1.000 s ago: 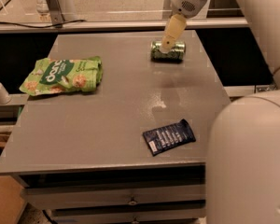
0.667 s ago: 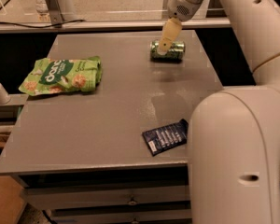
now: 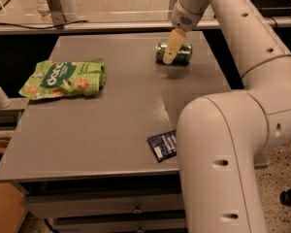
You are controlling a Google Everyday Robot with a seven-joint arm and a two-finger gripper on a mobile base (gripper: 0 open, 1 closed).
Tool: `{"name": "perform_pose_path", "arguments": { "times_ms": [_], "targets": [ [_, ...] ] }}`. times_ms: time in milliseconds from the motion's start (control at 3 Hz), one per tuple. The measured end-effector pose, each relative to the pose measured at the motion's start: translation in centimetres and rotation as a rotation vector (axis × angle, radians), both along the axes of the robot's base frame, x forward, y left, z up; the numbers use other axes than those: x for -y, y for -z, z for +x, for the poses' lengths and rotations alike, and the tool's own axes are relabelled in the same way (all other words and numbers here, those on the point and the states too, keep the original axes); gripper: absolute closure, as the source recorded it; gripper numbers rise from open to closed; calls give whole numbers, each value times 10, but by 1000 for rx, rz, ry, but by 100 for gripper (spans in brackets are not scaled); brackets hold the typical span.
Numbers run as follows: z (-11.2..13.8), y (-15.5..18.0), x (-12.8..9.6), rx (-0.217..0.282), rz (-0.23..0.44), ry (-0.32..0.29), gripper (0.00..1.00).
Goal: Place green can upright
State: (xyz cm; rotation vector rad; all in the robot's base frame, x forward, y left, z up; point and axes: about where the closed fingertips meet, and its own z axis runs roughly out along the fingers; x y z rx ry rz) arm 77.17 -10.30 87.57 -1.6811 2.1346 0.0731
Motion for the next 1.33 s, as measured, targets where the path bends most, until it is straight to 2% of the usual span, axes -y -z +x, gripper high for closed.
{"name": "perform_pose_path", "arguments": {
  "times_ms": [333, 667, 1000, 1333],
  "targets": [
    [3, 17, 7, -26, -38, -1, 16],
    [-1, 35, 17, -68, -69, 1, 40],
    [-7, 40, 20, -93, -87, -1, 63],
    [-15, 31, 14, -104, -101, -17, 87]
  ]
}}
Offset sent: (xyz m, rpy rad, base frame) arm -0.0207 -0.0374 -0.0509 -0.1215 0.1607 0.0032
